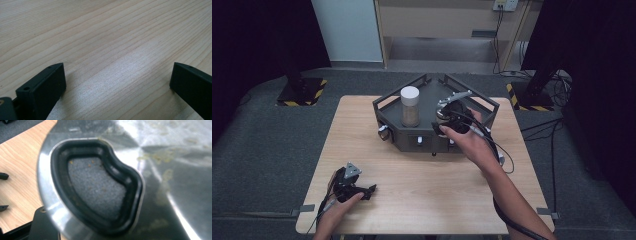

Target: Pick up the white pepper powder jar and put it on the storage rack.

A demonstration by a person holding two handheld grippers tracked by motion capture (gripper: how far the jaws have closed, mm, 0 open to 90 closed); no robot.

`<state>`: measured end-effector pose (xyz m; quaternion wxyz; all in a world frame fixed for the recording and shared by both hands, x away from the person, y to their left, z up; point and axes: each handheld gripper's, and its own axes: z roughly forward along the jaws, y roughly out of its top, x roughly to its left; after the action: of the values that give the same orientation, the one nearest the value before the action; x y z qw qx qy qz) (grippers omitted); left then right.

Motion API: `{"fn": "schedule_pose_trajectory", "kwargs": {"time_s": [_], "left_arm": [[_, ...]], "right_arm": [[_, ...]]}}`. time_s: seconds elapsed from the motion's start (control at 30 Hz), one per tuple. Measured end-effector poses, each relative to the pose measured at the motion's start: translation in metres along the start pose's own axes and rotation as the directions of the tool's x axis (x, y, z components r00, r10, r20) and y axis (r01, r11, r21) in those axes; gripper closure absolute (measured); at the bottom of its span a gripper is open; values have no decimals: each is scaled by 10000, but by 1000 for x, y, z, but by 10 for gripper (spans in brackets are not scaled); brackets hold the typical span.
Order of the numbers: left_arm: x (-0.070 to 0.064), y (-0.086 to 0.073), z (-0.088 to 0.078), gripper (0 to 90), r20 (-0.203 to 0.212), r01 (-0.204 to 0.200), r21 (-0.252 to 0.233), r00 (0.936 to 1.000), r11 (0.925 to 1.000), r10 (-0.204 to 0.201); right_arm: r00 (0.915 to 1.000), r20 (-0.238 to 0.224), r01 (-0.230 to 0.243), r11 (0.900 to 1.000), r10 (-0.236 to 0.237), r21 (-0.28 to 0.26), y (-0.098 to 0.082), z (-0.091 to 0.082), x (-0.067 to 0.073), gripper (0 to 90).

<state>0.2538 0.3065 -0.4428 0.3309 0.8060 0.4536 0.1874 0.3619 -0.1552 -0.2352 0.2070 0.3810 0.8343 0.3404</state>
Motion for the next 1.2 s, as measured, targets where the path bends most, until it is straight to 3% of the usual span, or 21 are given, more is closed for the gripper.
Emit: {"fn": "schedule_pose_trajectory", "kwargs": {"time_s": [1.2], "left_arm": [[0, 0, 0, 0, -5, 6, -4, 10000, 10000, -6]], "right_arm": [[9982, 355, -505, 9982, 493, 329, 27, 49, -26, 312]]}}
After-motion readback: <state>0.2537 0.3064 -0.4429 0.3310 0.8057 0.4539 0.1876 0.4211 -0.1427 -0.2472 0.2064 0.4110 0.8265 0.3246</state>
